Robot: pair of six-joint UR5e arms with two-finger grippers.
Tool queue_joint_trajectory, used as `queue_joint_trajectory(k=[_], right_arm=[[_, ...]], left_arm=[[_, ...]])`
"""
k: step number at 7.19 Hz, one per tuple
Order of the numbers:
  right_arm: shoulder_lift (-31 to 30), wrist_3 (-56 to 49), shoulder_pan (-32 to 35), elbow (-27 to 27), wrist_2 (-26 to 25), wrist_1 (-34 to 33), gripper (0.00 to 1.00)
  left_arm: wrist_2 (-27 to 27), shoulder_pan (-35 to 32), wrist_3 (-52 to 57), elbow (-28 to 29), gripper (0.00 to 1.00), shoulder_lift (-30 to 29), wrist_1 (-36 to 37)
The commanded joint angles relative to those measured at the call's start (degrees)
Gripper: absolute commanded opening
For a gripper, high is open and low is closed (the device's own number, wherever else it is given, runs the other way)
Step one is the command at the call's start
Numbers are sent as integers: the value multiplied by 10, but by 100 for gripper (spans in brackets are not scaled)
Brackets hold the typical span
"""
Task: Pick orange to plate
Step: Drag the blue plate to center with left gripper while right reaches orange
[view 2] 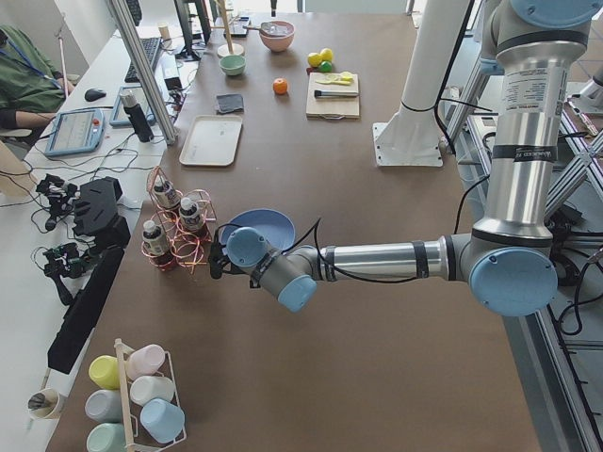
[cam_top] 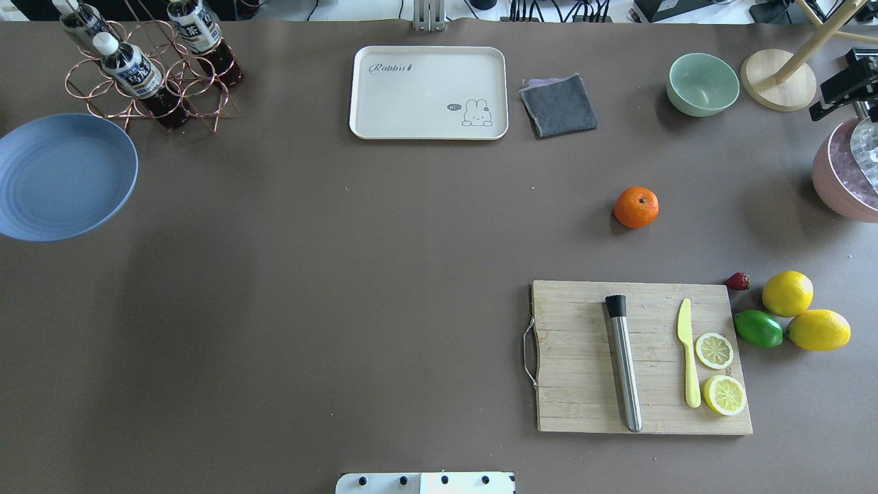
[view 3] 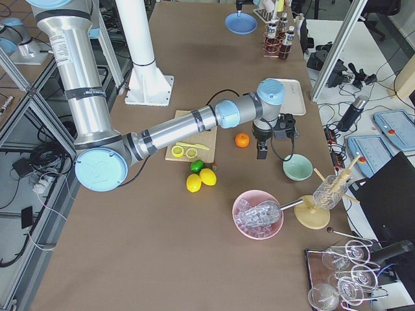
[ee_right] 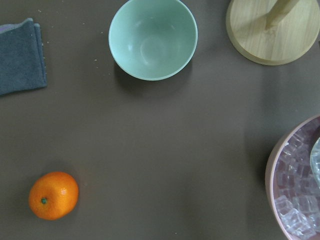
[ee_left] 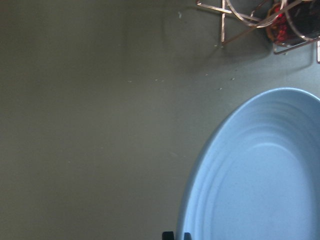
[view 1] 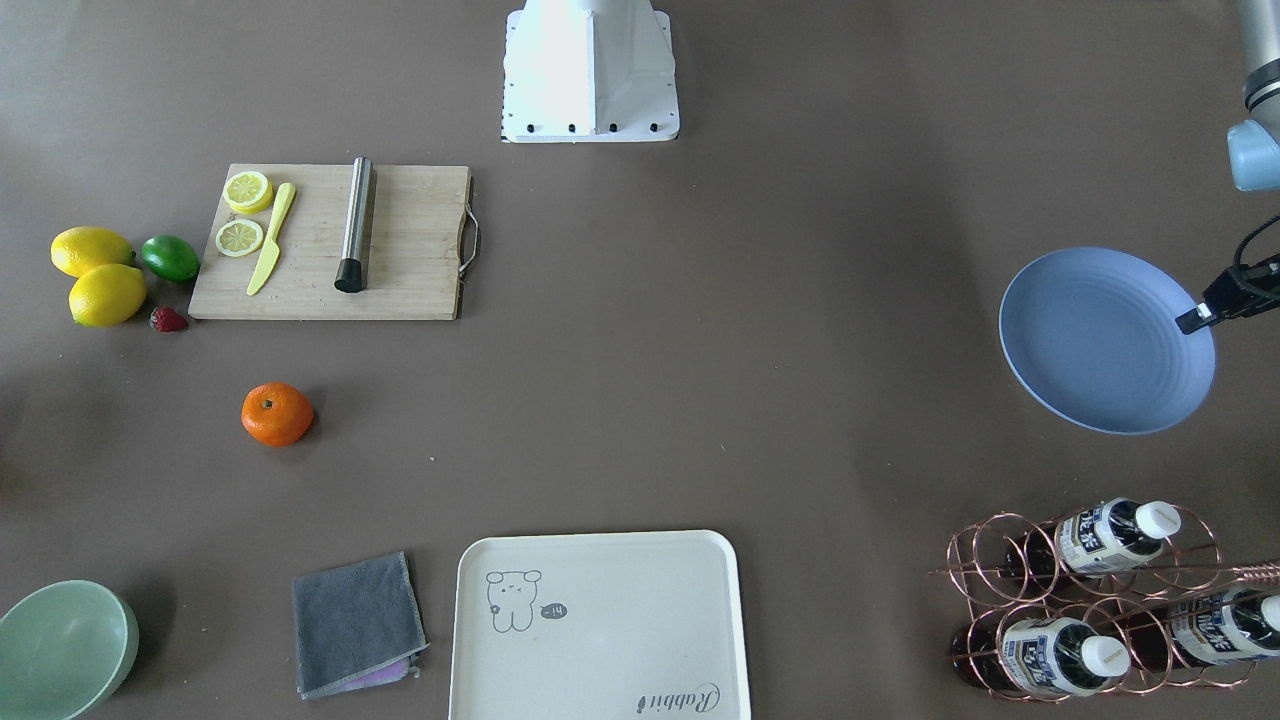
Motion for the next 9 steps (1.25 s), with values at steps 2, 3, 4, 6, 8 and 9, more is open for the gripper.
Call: queue_joint_trajectory(k=[2, 3, 4, 6, 8, 9], right_arm=[[18, 164, -108, -53, -76, 160, 100], [23, 171, -130, -84, -83, 204, 100], [27, 174, -154, -91, -113, 216, 100], [56, 234, -208, -92, -156, 217, 100], [57, 235, -229, -96, -166, 217, 100], [60, 235, -239, -107, -172, 217, 100]], left_arm=[[109, 131, -229, -139, 0, -6, 1], [149, 174, -299, -156, 0, -28, 1], [213, 238, -378, -165, 0, -63, 2], [326, 341, -448, -163, 0, -154, 66], [421, 433, -495, -161, 0, -192, 82], [462, 467, -498, -161, 0, -192, 82]])
